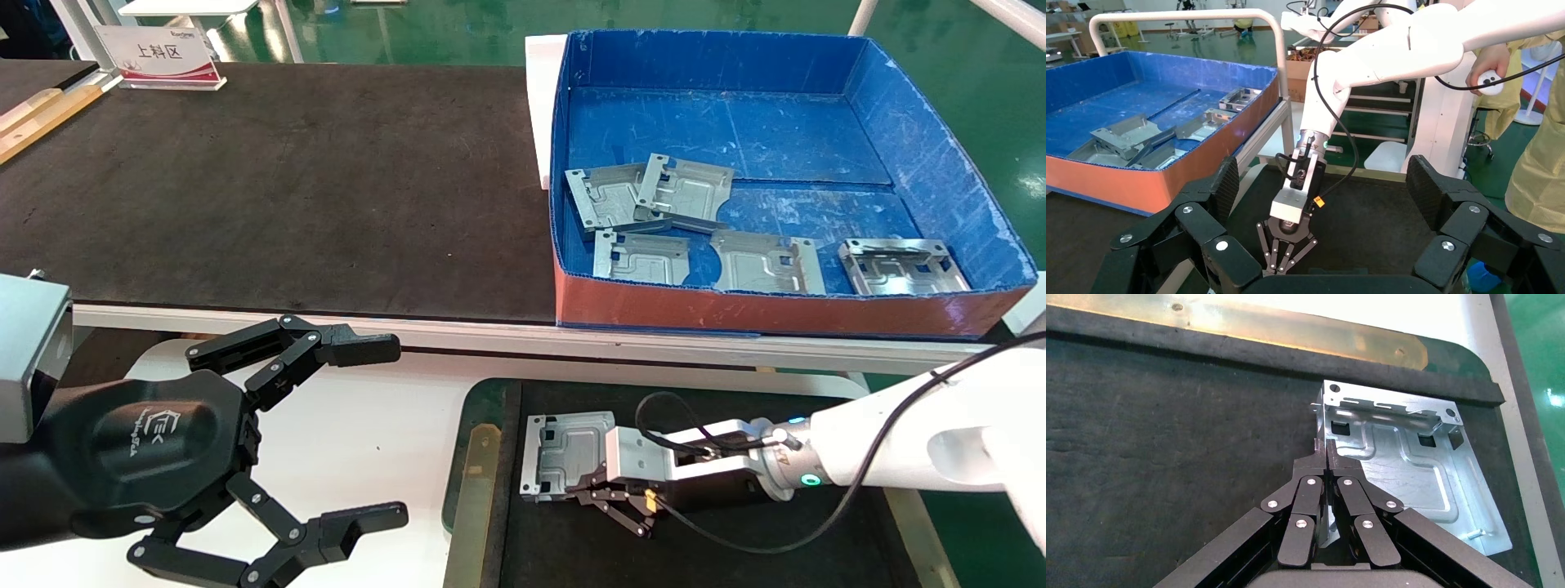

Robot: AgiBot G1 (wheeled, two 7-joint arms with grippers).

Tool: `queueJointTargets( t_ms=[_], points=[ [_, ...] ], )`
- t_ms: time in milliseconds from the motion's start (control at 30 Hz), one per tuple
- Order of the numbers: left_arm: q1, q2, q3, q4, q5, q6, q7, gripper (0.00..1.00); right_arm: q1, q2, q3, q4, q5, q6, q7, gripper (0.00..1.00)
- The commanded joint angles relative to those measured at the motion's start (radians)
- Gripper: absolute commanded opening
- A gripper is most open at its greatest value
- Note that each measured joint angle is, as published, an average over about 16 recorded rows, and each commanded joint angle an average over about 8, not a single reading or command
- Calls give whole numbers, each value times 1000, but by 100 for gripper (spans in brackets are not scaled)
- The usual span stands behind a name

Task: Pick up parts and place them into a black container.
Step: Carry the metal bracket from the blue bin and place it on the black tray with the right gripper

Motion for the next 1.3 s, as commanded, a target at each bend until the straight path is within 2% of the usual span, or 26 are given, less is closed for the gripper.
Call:
queueJointTargets(
  t_ms=[33,233,267,500,533,933,1300],
  points=[
    [0,0,0,0,0,0,0,100,3,-1,-1,-9,-2,1,-6,0],
    [0,0,0,0,0,0,0,100,13,-9,-3,-30,-5,1,-23,0],
    [0,0,0,0,0,0,0,100,15,-11,-3,-34,-5,2,-25,5],
    [0,0,0,0,0,0,0,100,24,-22,-2,-58,-3,2,-38,93],
    [0,0,0,0,0,0,0,100,25,-23,-1,-61,-3,2,-40,100],
    [0,0,0,0,0,0,0,100,45,-23,7,-87,8,-17,-54,100],
    [0,0,0,0,0,0,0,100,100,21,35,-81,54,-189,-43,100]
  ],
)
